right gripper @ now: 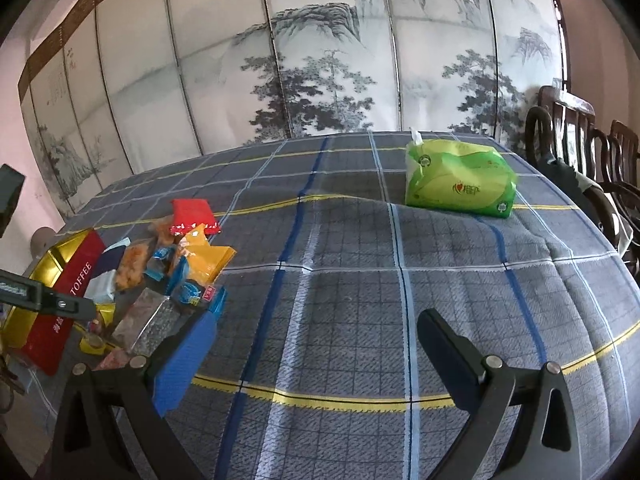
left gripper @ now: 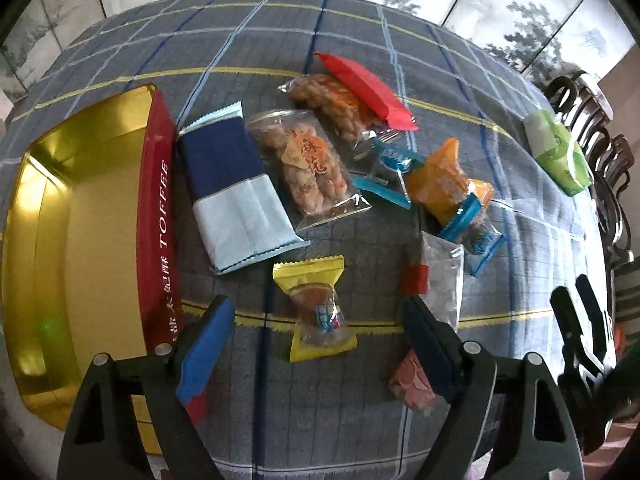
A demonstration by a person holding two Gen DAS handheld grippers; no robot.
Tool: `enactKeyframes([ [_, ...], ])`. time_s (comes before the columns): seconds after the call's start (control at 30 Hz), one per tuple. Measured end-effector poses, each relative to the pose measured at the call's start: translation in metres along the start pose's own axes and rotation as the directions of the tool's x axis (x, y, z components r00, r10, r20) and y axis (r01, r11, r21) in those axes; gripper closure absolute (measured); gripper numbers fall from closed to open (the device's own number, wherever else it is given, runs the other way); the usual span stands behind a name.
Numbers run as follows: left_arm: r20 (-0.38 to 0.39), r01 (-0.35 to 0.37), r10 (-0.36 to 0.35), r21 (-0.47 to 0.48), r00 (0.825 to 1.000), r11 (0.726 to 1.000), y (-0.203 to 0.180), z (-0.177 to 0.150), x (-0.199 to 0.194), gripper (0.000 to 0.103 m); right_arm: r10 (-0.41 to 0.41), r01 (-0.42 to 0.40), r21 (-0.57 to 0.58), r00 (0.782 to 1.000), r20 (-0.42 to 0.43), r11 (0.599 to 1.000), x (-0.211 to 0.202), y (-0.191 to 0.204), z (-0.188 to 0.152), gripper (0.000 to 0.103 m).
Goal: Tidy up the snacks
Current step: 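Close the left tool on the yellow-wrapped candy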
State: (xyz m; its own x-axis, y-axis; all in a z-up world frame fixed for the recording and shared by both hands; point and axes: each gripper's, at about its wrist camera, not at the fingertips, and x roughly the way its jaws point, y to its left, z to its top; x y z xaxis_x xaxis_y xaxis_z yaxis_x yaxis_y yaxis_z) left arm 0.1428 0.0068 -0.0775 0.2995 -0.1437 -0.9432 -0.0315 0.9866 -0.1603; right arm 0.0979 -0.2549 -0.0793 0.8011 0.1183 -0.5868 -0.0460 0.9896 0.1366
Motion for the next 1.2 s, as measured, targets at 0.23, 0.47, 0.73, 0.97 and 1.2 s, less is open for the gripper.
enactKeyframes([
  [0.23,-0.035,-0.050,0.049,-0.017,0.998,0.999,0.000,0.004,0.017,0.033,0.006,-0.006,-0.002,1.000,0.004,1.000,0.000,0.001,0.000,0.000],
  [0.47,0.019,-0.178,0.178,0.048,0.984,0.983,-0.009,0.001,0.018,0.082,-0.001,0.001,0.009,0.999,-0.032,1.000,0.005,0.001,0.000,0.000],
  [0.73,0.008,-0.156,0.157,0.156,0.988,0.975,-0.021,0.000,0.021,0.077,0.006,-0.005,0.026,0.999,-0.052,1.000,0.008,-0.003,-0.001,0.000],
  [0.97,-0.050,-0.092,0.101,0.159,0.994,0.983,-0.020,0.010,0.030,0.073,0.008,-0.005,0.035,0.998,-0.060,0.999,0.011,-0.005,0.000,0.000],
  [1.2,-0.025,-0.093,0.099,0.174,0.995,0.980,-0.028,0.008,0.027,0.083,0.016,-0.012,0.067,0.997,-0.071,0.998,0.014,-0.011,0.000,0.000],
])
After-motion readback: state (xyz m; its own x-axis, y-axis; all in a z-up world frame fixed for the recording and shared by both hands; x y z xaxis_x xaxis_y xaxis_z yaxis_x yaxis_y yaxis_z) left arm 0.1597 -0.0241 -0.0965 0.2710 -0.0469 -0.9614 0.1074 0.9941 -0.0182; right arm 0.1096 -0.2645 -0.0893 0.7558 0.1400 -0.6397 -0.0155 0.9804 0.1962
